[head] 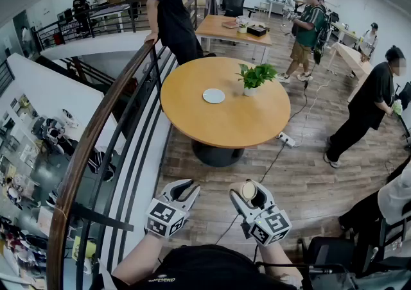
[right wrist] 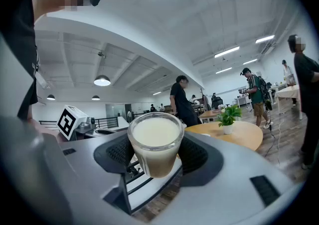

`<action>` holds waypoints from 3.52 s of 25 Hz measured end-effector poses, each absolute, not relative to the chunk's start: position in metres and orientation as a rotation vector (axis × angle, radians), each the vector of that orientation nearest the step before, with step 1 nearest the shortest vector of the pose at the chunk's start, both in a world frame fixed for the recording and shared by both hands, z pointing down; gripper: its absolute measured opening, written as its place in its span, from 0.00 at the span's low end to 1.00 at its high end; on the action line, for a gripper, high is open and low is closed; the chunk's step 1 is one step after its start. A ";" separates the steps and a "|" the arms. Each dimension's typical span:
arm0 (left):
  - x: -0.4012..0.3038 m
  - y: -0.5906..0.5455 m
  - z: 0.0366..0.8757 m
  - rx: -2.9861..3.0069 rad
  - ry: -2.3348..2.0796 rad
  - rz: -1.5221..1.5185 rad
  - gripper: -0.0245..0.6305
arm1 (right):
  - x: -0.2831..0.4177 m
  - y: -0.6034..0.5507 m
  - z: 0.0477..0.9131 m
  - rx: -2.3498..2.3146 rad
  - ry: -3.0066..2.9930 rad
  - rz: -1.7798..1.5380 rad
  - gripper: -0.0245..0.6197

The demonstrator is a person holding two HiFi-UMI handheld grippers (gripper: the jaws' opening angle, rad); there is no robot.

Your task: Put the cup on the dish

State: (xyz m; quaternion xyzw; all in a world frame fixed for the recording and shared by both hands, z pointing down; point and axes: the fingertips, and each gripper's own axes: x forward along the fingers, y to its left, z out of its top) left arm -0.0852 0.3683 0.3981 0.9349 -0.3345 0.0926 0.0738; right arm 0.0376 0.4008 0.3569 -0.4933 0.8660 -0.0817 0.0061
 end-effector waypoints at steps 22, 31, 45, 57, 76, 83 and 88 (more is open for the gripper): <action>-0.041 0.360 0.397 2.812 -1.002 0.285 0.17 | 0.075 0.398 0.352 -1.511 2.688 -0.252 0.44; 0.003 0.363 0.403 2.783 -1.076 0.306 0.17 | 0.125 0.397 0.357 -1.484 2.739 -0.206 0.44; -0.002 0.308 0.404 2.746 -1.128 0.298 0.17 | 0.122 0.335 0.360 -1.470 2.805 -0.159 0.44; -0.047 0.197 0.387 2.795 -1.067 0.260 0.17 | 0.067 0.235 0.345 -1.544 2.796 -0.129 0.44; -0.108 0.076 0.396 2.807 -0.917 0.243 0.17 | 0.006 0.121 0.349 -1.703 2.749 -0.152 0.44; -0.094 0.054 0.410 2.812 -0.904 0.282 0.17 | 0.013 0.090 0.363 -1.682 2.744 -0.174 0.44; -0.084 0.019 0.408 2.810 -0.938 0.290 0.17 | 0.022 0.053 0.364 -1.638 2.752 -0.170 0.44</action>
